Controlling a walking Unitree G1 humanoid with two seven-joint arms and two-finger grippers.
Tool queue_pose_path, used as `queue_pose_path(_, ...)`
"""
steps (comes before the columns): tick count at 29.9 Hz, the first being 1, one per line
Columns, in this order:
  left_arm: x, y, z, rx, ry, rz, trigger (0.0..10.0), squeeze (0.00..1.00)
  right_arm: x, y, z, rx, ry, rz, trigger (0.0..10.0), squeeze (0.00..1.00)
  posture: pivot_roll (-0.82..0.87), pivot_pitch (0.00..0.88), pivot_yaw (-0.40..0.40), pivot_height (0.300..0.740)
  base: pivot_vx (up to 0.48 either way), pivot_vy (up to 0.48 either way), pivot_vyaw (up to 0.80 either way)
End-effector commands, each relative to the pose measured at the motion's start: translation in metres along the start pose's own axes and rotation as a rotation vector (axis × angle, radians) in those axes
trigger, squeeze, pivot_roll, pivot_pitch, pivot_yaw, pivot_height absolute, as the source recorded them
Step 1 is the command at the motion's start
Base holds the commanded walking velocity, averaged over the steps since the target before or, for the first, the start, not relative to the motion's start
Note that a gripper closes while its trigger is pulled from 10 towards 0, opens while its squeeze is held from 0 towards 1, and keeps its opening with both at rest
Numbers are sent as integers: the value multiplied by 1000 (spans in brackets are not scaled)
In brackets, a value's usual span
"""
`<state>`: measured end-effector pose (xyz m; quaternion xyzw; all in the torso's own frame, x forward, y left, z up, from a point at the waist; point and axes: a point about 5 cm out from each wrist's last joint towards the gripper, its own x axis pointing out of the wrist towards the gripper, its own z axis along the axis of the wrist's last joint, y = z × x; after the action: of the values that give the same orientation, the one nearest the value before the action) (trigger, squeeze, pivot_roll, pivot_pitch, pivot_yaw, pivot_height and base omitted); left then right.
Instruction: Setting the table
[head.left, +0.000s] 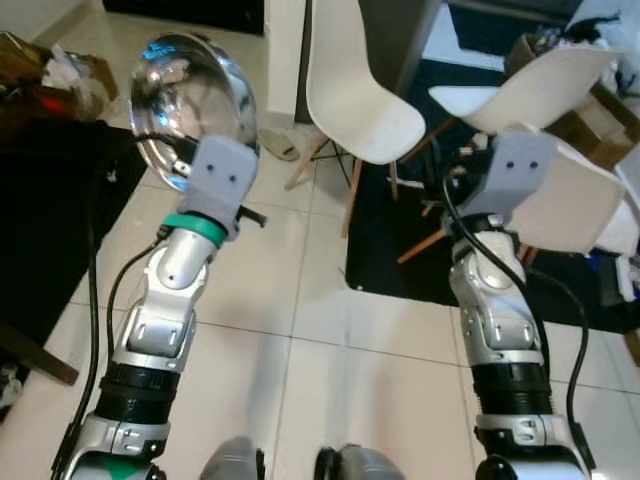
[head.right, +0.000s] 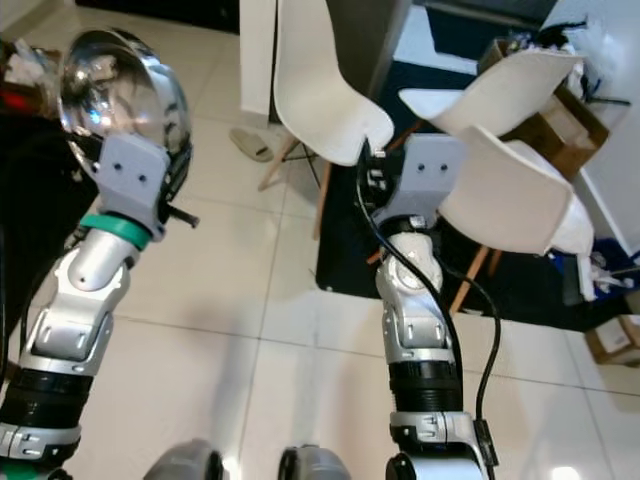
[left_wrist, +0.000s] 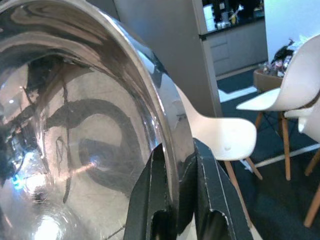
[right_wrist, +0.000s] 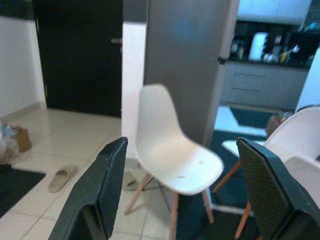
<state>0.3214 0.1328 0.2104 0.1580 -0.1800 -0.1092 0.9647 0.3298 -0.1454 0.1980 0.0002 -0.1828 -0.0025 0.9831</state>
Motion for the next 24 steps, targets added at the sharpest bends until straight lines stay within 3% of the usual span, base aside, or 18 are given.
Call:
queue_pose_path(1,1,-2,-1,-28,4,1,10000,0,-1,0,-4,-4,12,13,10000,0,71,0,-12,740,0,0,0)
queue_pose_path(7,0,-1,-5,-94,32,14,10000,0,5,2,-2,-13,-3,29,10000,0,70,0,29,740,0,0,0)
queue_pose_path(13,1,-3,-4,-40,16,-37,10000,0,5,-3,0,-4,-18,-15,10000,0,60,0,44,740,0,0,0)
queue_pose_path(20,7,-5,-2,-71,7,-46,10000,0,1,-4,-5,-9,1,-23,10000,0,53,0,31,740,0,0,0)
queue_pose_path(24,5,-9,-3,-97,15,-48,10000,0,4,-9,-5,-26,11,-60,10000,0,54,0,22,740,0,0,800)
